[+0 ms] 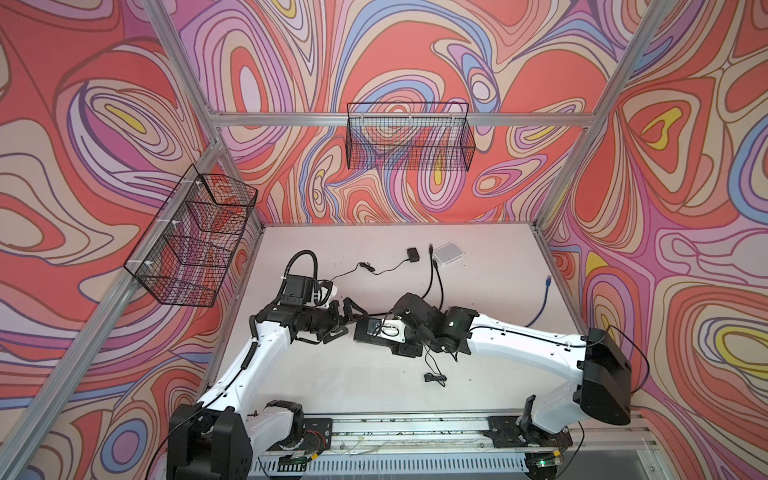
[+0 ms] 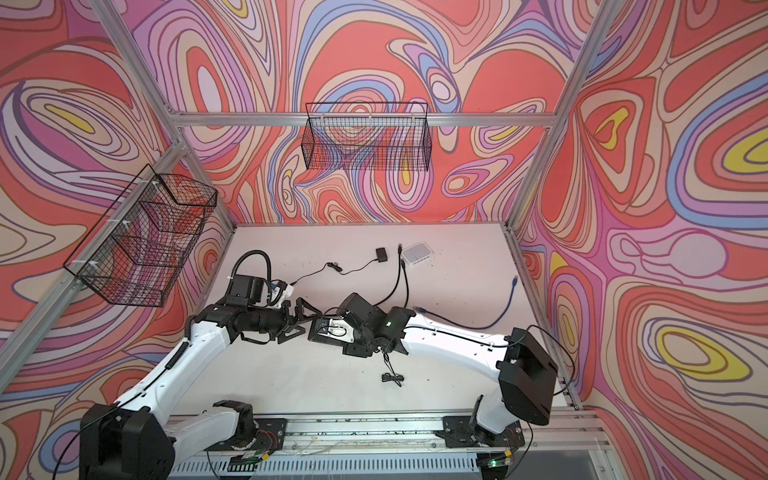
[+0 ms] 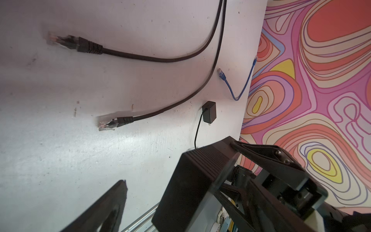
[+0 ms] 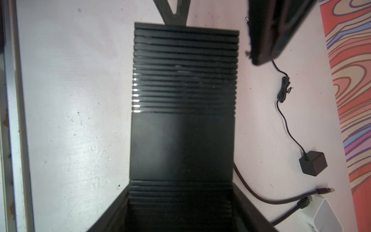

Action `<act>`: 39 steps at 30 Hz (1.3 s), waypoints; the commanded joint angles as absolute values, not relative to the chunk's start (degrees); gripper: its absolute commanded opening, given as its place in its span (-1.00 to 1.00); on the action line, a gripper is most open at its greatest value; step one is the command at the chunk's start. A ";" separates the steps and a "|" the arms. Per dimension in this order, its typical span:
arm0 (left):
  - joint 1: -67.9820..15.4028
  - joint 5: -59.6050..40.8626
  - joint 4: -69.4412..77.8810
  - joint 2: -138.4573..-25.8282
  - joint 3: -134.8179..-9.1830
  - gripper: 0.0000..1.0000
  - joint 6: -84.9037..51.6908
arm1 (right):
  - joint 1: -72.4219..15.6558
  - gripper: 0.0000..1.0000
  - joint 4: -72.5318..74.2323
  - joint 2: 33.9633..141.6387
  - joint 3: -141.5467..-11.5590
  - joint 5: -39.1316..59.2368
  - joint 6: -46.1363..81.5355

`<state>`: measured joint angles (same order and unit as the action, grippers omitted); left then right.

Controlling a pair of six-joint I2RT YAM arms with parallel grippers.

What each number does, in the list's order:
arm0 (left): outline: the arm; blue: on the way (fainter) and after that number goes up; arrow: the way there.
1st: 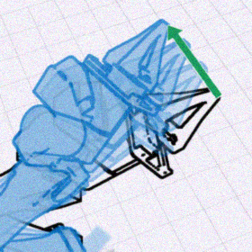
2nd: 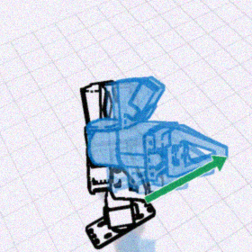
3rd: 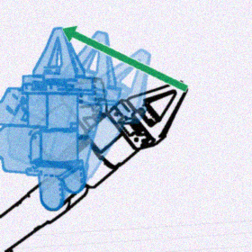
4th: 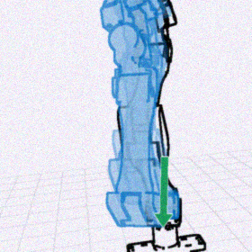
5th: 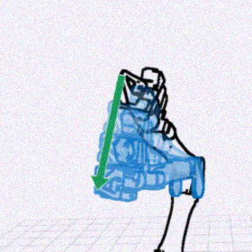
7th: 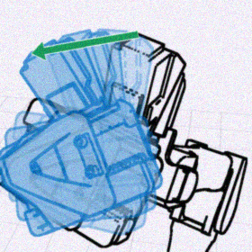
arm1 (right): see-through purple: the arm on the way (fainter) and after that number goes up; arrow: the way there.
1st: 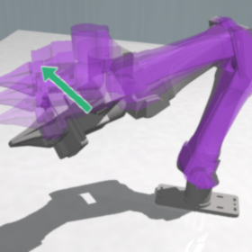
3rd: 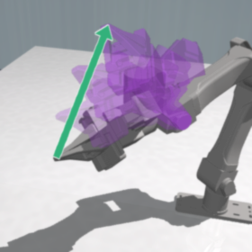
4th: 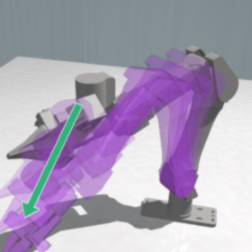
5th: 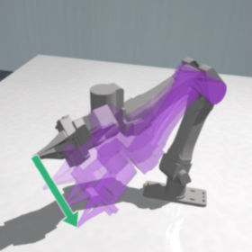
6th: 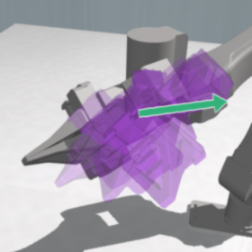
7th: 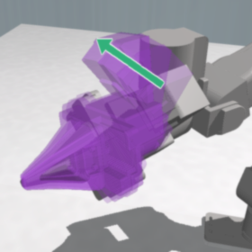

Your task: Insert the plug into the switch port

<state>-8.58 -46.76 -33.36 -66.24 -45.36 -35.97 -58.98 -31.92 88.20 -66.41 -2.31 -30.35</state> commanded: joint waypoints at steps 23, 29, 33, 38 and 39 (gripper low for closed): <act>-16.38 -60.30 -15.47 -70.63 -44.65 0.38 -41.31 | -52.67 0.14 -27.53 81.93 -66.93 9.90 -35.09; -16.57 -62.02 -15.49 -70.65 -44.21 0.30 -40.96 | -52.15 0.13 -28.21 82.14 -67.90 11.35 -35.89; -16.56 -62.94 -14.09 -71.10 -44.21 0.24 -40.78 | -52.16 0.13 -29.31 82.69 -69.02 12.05 -36.75; -16.76 -63.98 -12.84 -71.54 -44.21 0.16 -41.22 | -52.12 0.13 -30.97 83.77 -70.45 12.04 -37.72; -16.90 -64.07 -12.83 -71.47 -44.21 0.14 -41.31 | -52.12 0.12 -31.01 83.76 -70.55 11.97 -38.03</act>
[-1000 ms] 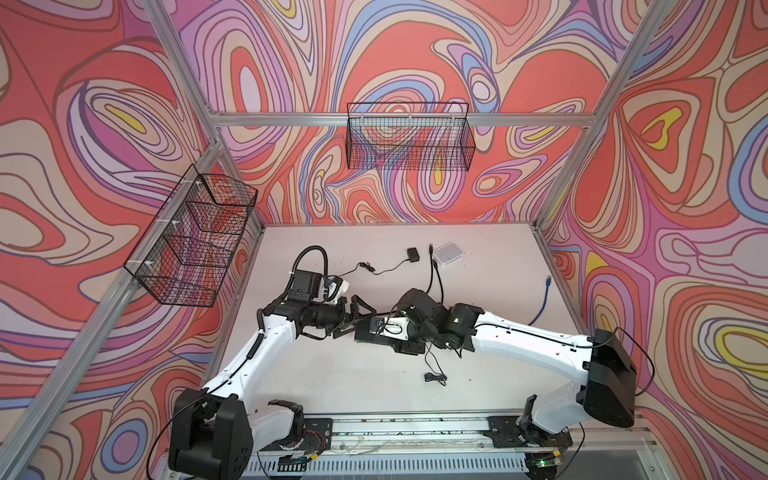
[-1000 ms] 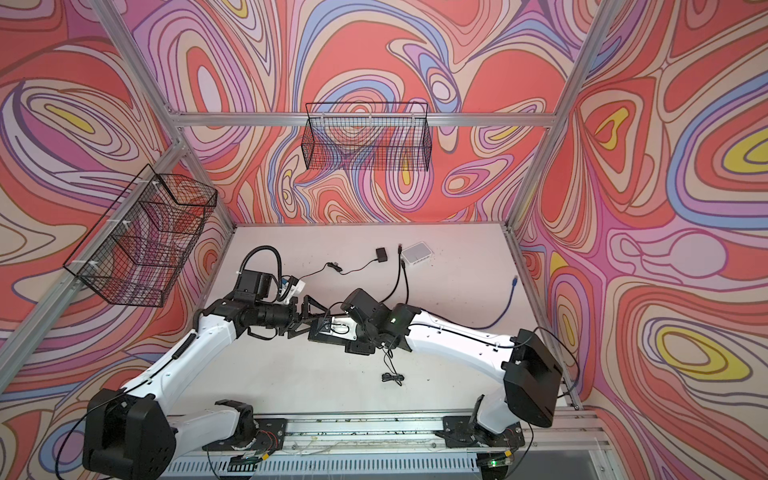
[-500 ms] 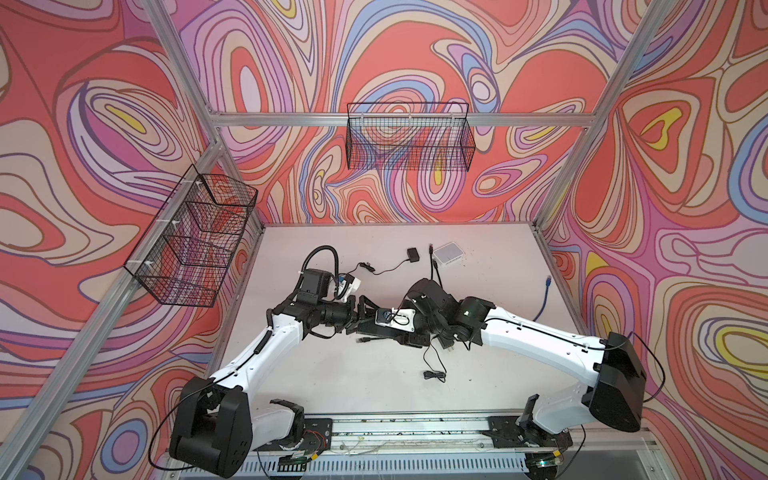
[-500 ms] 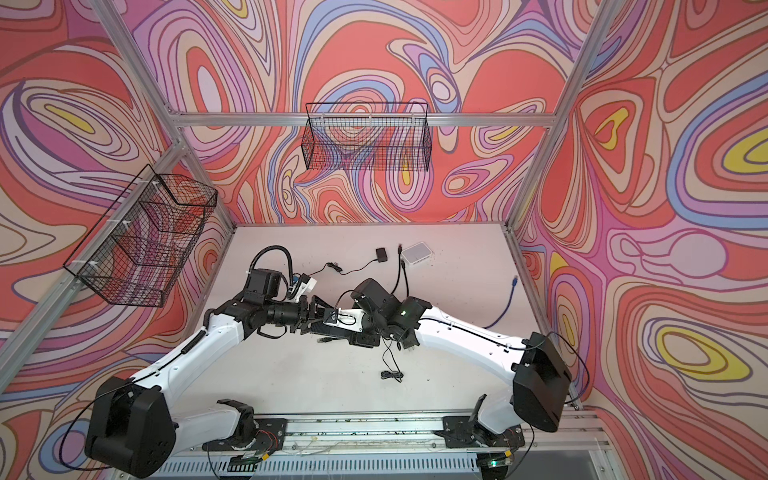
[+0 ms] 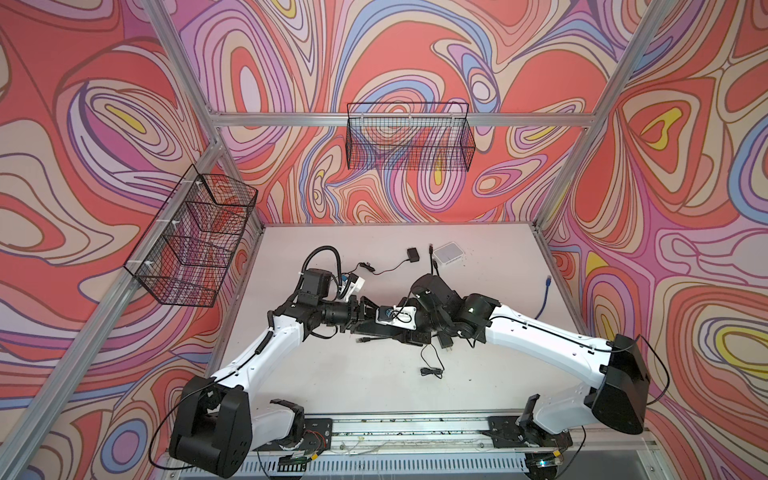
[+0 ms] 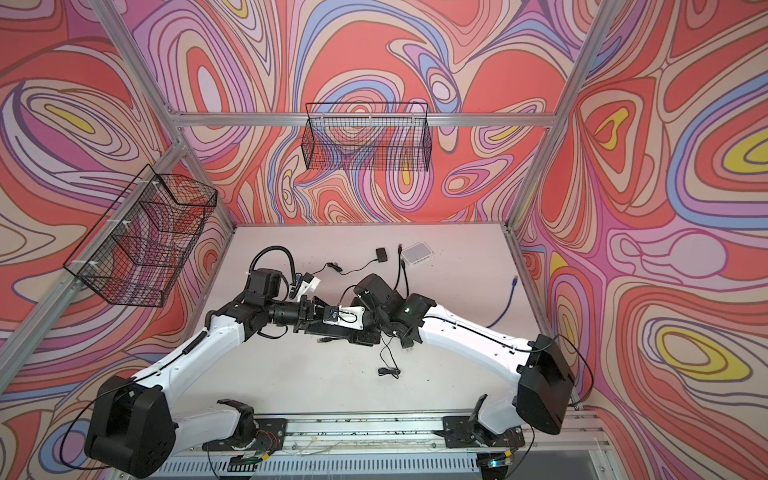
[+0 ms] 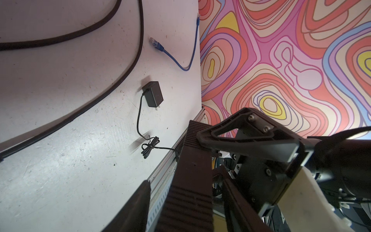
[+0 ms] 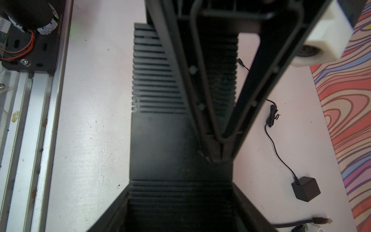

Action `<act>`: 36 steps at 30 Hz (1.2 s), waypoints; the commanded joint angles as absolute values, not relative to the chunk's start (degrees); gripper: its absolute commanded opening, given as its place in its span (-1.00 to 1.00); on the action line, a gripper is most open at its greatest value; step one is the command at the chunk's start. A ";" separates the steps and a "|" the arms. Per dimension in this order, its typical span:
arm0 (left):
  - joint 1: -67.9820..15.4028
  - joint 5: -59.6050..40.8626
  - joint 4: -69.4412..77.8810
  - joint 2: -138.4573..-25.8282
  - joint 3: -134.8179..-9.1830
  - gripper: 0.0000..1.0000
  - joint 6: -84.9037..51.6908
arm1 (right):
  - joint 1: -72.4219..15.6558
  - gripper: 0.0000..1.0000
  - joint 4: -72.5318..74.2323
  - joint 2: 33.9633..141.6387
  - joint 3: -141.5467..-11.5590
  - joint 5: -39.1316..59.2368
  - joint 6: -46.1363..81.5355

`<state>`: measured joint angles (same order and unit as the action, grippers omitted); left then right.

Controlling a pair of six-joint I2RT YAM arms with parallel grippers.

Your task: Insert the plug into the switch port

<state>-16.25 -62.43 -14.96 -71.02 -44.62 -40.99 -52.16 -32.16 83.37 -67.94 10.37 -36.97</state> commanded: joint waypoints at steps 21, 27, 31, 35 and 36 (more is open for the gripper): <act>-18.37 -64.92 -11.78 -72.20 -43.90 -0.27 -41.85 | -51.16 0.14 -29.75 87.59 -75.63 9.62 -40.33; -18.41 -65.15 -11.34 -73.09 -43.92 -0.51 -42.10 | -50.60 0.15 -29.35 88.17 -76.52 9.29 -40.91; -18.40 -64.56 -12.11 -72.74 -43.95 -0.63 -41.75 | -50.39 0.27 -28.17 87.92 -76.35 8.74 -40.71; -18.34 -63.16 -14.46 -73.20 -44.30 -0.72 -40.43 | -50.08 0.78 -25.83 86.27 -74.07 7.33 -38.13; -18.45 -62.67 -14.67 -73.21 -44.44 -0.74 -40.26 | -49.96 0.85 -25.48 85.79 -73.44 6.80 -37.24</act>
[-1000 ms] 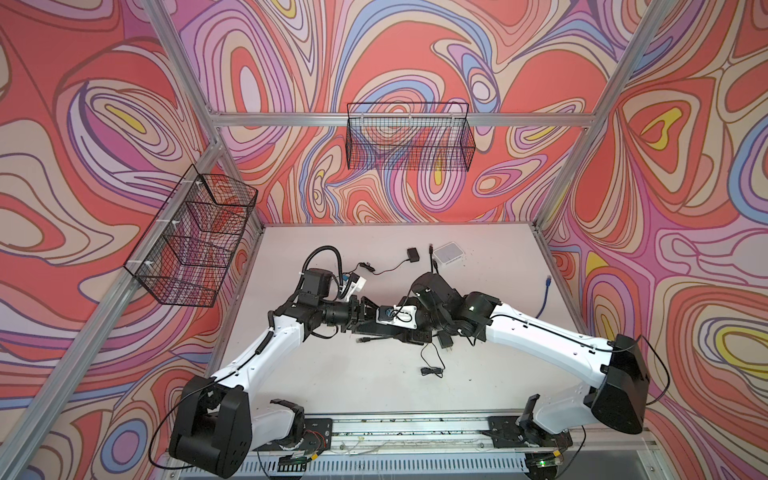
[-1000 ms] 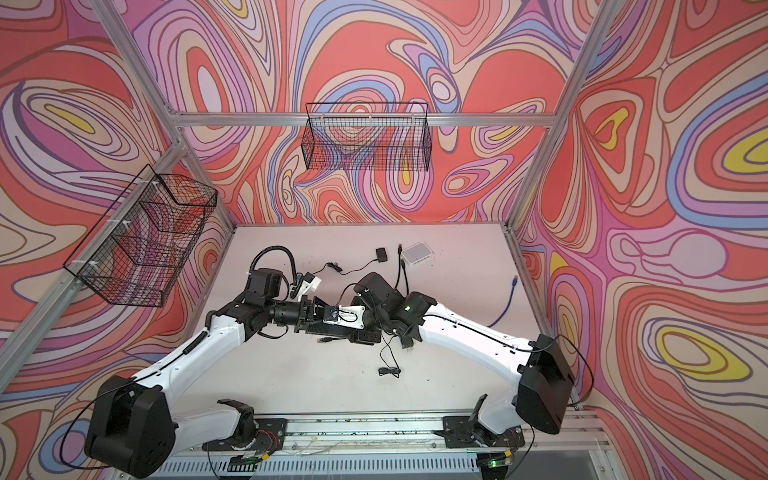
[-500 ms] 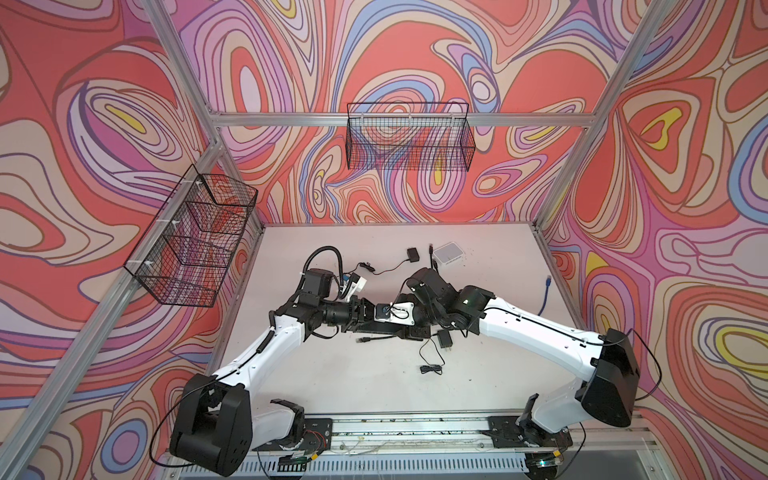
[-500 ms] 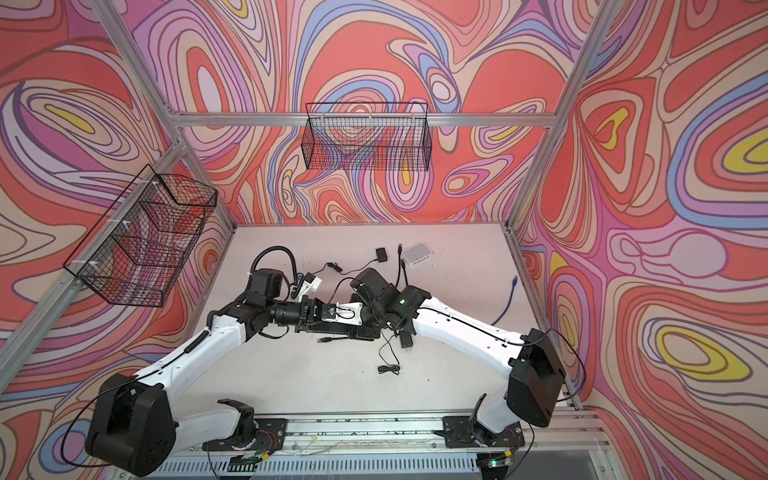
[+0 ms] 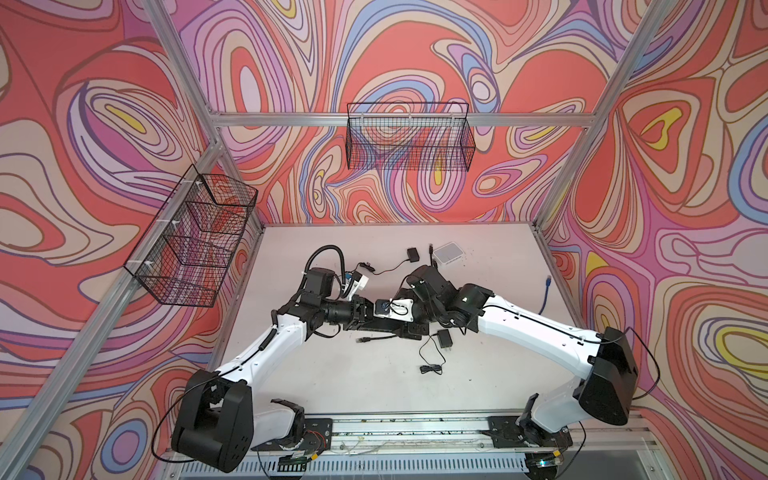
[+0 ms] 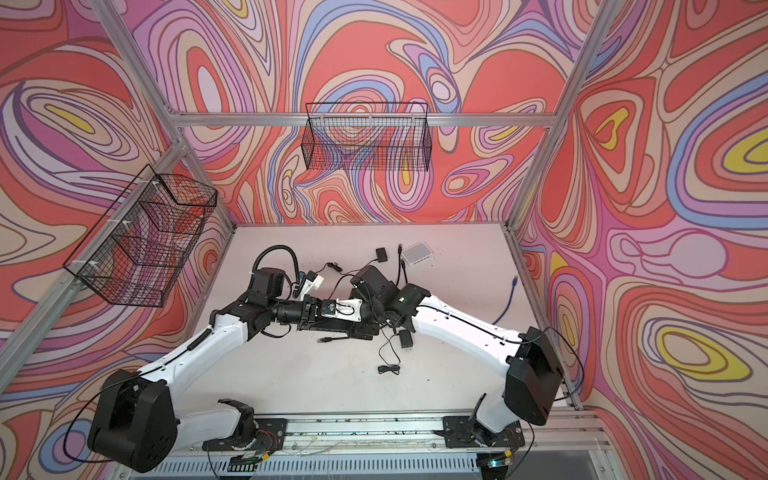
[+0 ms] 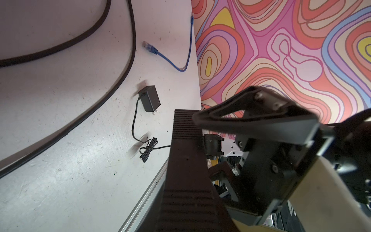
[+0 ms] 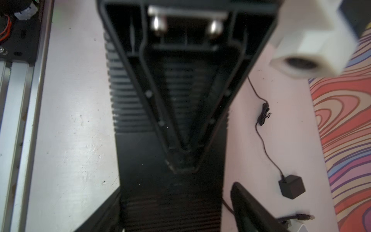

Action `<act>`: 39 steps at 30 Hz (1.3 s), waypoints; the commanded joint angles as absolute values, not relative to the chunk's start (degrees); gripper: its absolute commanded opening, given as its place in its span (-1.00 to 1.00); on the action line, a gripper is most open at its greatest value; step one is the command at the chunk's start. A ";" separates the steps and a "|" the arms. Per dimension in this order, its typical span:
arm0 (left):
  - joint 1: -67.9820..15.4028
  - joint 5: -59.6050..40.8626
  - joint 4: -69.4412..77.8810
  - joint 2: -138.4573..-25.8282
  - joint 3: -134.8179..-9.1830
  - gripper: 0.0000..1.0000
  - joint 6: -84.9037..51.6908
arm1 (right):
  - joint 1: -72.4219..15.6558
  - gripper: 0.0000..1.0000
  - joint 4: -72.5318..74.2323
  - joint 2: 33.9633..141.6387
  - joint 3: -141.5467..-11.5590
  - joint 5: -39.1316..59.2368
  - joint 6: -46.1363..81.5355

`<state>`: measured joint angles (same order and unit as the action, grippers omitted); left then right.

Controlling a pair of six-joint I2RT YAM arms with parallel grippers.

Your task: Insert the plug into the switch port

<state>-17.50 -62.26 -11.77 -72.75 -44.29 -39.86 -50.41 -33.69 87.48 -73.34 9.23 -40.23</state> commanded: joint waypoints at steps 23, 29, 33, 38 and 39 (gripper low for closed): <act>-18.11 -45.61 -16.79 -72.39 -46.06 -0.84 -46.74 | -37.35 0.96 -30.31 70.07 -57.35 -22.12 2.92; -18.07 -42.60 -15.48 -70.31 -45.70 -0.83 -49.39 | -31.43 0.81 -36.43 75.34 -57.32 -13.01 9.08; -18.09 -42.78 -15.49 -70.40 -45.70 -0.83 -49.65 | -30.57 0.80 -39.79 79.76 -58.30 -12.32 9.49; -18.03 -42.89 -15.47 -69.97 -45.42 -0.83 -49.75 | -29.79 0.80 -43.62 86.64 -60.49 -20.21 7.06; -18.10 -42.89 -15.48 -69.88 -45.31 -0.83 -49.75 | -29.12 0.81 -43.45 87.84 -60.57 -20.31 6.36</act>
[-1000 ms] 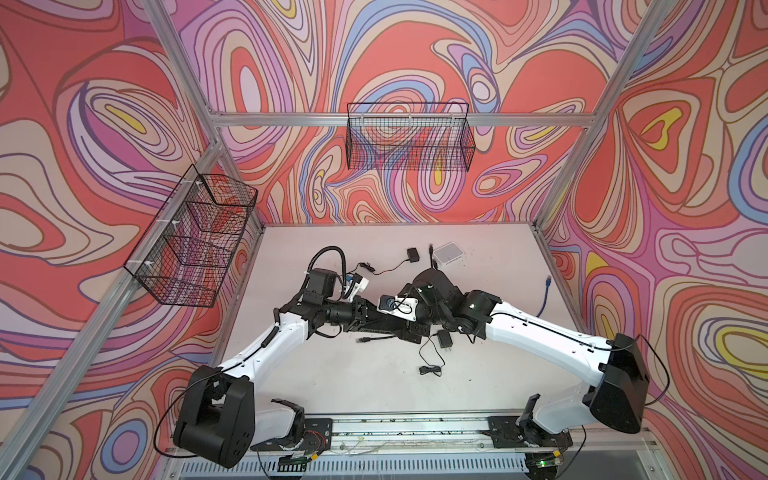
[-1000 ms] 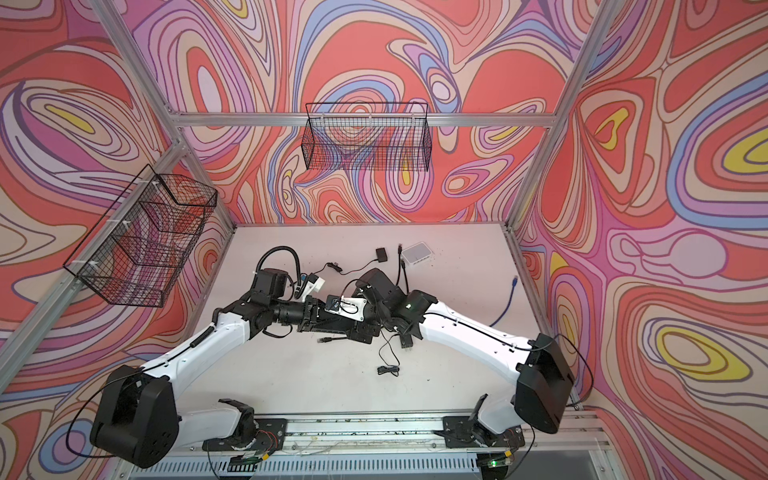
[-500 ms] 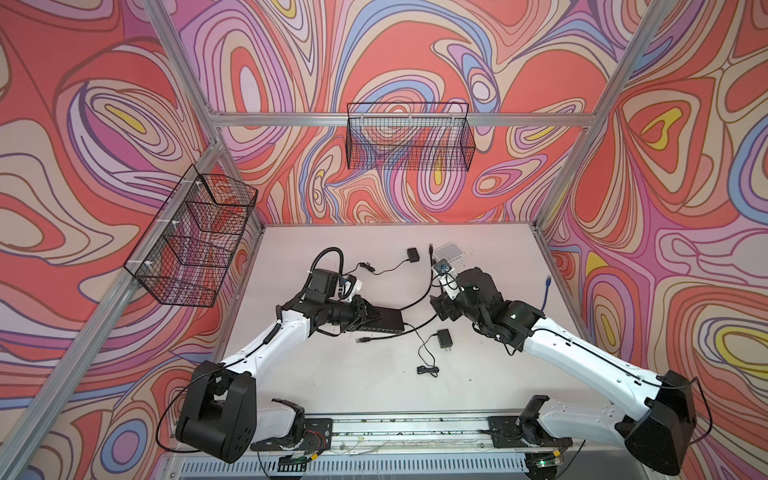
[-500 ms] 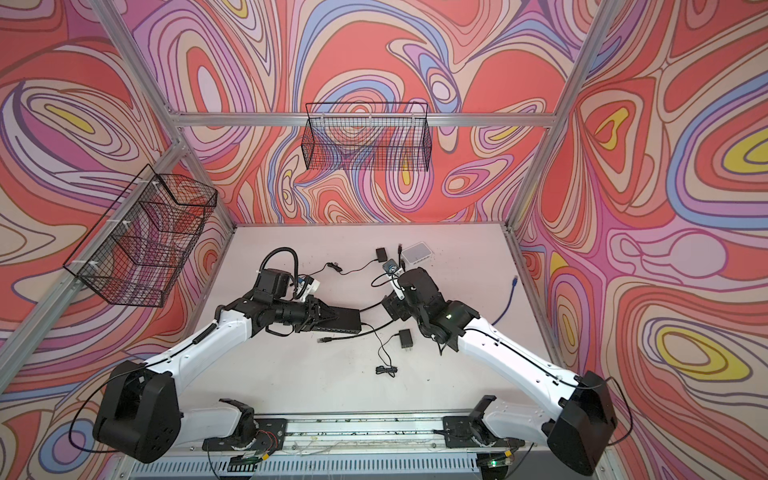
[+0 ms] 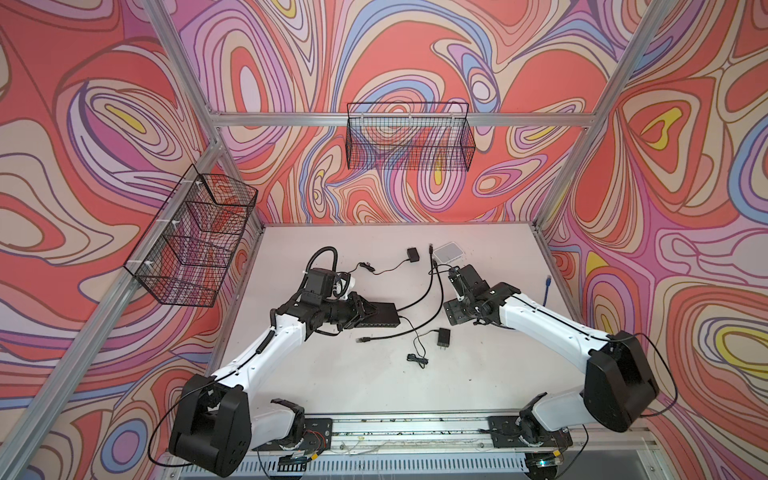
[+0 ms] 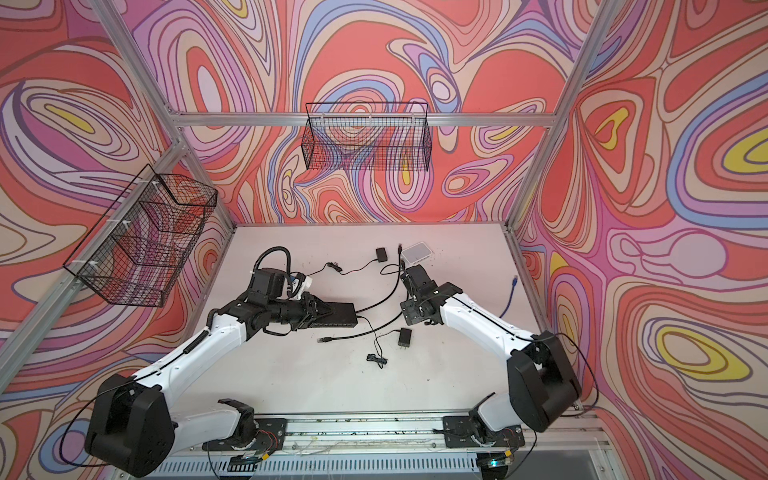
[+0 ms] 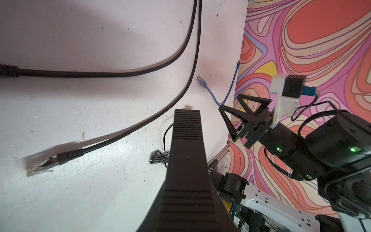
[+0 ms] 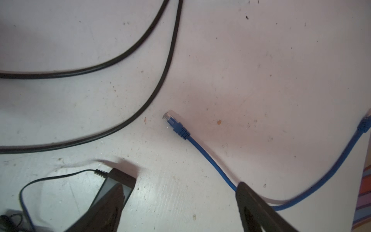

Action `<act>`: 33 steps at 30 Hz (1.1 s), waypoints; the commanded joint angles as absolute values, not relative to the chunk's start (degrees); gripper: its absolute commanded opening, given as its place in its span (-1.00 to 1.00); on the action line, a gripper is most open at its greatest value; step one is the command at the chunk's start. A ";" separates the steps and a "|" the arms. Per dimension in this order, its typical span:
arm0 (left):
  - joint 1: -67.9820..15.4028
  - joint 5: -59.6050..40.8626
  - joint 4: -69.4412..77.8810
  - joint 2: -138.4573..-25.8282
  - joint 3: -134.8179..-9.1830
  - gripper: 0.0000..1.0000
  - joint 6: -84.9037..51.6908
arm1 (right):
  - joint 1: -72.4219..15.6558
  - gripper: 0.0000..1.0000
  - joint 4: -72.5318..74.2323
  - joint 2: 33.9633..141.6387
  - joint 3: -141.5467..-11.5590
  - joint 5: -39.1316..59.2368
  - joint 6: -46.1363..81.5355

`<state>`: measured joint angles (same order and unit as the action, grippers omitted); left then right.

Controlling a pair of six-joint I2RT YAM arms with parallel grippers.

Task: Insert the plug into the switch port
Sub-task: 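Move the right gripper away toward the blue ethernet cable plug, then lower the right gripper and grasp the blue ethernet plug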

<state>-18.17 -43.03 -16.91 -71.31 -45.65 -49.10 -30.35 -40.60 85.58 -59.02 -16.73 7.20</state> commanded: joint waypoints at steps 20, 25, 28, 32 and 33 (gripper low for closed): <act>-17.75 -42.98 -15.88 -68.56 -45.19 -0.83 -49.28 | -25.49 0.45 -35.92 100.82 -61.66 -13.93 -0.09; -17.21 -43.15 -17.18 -67.90 -45.43 -0.83 -48.61 | -24.81 0.42 -34.03 101.16 -61.44 -13.56 -0.16; -16.96 -43.24 -17.14 -67.51 -45.11 -0.83 -48.60 | -24.47 0.37 -33.72 103.41 -61.57 -12.82 -0.70; -16.61 -43.65 -16.28 -67.10 -44.27 -0.83 -49.08 | -23.92 0.29 -33.90 104.05 -61.46 -11.86 -1.01; -16.53 -43.72 -15.96 -67.04 -43.96 -0.83 -49.20 | -23.74 0.28 -33.72 104.06 -61.31 -11.49 -1.02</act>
